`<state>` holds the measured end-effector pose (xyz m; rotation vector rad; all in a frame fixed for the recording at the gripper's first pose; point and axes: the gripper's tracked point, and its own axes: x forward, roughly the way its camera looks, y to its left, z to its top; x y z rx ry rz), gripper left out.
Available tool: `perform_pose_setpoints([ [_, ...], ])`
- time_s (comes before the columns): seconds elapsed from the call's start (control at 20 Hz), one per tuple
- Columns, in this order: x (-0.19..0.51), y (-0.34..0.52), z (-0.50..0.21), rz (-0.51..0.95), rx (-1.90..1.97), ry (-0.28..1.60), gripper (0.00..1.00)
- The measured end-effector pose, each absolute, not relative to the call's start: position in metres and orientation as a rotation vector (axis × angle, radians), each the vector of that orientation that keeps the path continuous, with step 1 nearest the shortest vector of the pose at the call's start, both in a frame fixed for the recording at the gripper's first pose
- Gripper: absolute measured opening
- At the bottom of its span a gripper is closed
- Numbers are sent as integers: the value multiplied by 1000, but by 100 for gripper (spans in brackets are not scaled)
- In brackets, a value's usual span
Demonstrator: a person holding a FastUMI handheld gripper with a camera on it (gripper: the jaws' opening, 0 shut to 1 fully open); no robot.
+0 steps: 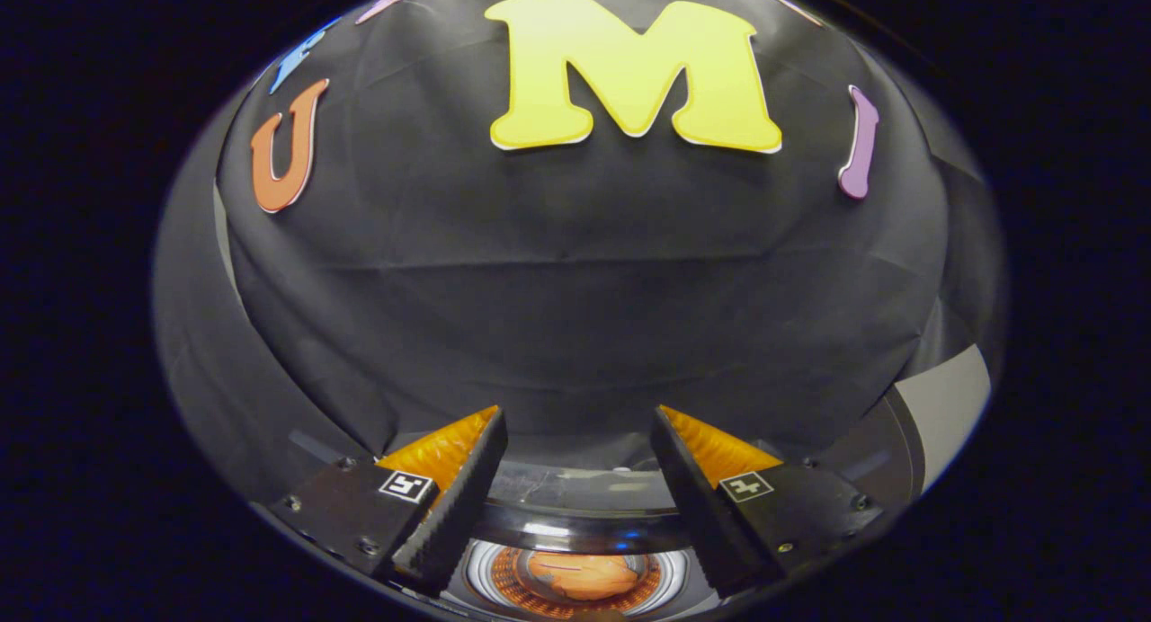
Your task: Put the clothes into the washing machine and then close the washing machine lid.
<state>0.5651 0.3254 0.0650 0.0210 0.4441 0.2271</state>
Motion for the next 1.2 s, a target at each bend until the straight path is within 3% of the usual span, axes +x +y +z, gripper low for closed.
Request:
perform_pose_setpoints([
  [1.2,485,318,33,236,28,348,100],
])
